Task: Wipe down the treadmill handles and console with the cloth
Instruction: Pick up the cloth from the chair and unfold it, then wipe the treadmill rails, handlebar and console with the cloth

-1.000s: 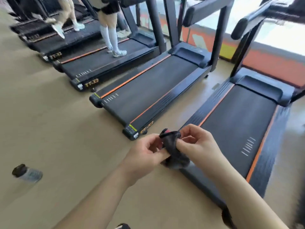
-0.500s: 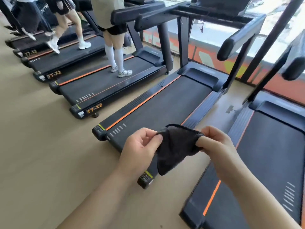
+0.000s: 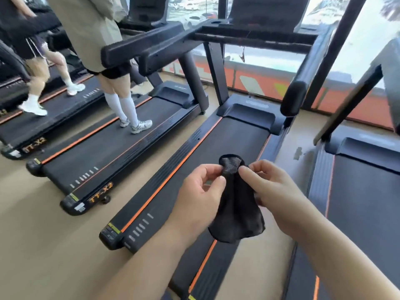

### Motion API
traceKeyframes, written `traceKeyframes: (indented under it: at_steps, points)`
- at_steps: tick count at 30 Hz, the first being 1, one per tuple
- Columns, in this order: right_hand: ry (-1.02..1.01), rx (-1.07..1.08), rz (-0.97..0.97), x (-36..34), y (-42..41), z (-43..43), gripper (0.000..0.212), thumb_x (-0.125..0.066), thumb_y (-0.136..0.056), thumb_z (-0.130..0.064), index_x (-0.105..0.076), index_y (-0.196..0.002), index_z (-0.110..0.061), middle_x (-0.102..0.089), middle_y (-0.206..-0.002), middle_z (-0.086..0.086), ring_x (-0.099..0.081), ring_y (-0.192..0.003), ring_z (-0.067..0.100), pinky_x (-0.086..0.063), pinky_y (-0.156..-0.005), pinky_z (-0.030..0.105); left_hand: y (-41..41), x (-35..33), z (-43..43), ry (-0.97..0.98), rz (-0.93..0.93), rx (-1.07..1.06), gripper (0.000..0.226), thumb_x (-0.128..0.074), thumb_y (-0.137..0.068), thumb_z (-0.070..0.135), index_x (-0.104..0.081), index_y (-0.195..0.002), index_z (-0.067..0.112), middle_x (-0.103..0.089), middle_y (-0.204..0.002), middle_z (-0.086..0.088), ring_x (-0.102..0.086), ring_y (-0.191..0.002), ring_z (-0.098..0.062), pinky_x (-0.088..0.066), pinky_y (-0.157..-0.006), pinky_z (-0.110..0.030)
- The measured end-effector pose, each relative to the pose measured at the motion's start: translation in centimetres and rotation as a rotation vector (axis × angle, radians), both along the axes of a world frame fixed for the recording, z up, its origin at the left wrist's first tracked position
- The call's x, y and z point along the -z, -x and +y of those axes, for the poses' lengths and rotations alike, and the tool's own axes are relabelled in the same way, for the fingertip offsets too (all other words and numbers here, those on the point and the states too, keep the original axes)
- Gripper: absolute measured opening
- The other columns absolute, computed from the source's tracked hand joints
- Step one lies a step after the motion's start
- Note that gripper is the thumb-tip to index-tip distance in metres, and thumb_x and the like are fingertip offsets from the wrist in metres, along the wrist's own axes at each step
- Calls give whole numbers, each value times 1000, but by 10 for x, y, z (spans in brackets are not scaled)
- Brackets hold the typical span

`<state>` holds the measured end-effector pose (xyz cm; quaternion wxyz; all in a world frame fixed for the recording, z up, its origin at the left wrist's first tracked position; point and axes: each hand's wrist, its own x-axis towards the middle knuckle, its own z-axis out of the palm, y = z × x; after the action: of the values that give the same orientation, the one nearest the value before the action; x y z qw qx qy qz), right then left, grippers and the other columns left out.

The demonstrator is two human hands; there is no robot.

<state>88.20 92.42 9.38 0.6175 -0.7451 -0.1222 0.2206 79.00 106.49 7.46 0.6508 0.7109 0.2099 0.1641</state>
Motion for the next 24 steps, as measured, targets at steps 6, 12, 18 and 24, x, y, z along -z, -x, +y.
traceKeyframes:
  at_steps: [6,12,18,24]
  points:
    - [-105,-25,48,-12,-90,69,18,-68,-96,-31,-62,-92,-14,-66,-78,1,-58,-71,20,-43,-66,39,-95,-4,57,60,-47,-30,23,-68,-96,13,-64,-110,31,-75,-101,11,-75,-89,-23,-63,-82,-45]
    - [-148,-51,89,-21,-209,166,16,-70,-94,-27,-65,-93,-12,-71,-87,12,-66,-78,17,-50,-66,28,-222,10,141,208,-18,85,27,-66,-93,49,-69,-112,29,-77,-107,6,-71,-104,-11,-55,-83,-20]
    - [40,8,33,-89,-376,278,14,-81,-85,-23,-74,-84,-11,-73,-82,11,-67,-74,19,-54,-69,33,-371,-29,243,378,143,213,45,-69,-76,75,-66,-107,42,-68,-124,3,-70,-107,-7,-56,-95,-36]
    - [122,35,45,-175,-487,353,16,-81,-84,-30,-75,-83,-15,-74,-88,16,-69,-75,18,-55,-69,29,-474,-121,329,313,135,200,19,-72,-95,32,-68,-112,36,-77,-103,17,-73,-98,-4,-59,-84,-28]
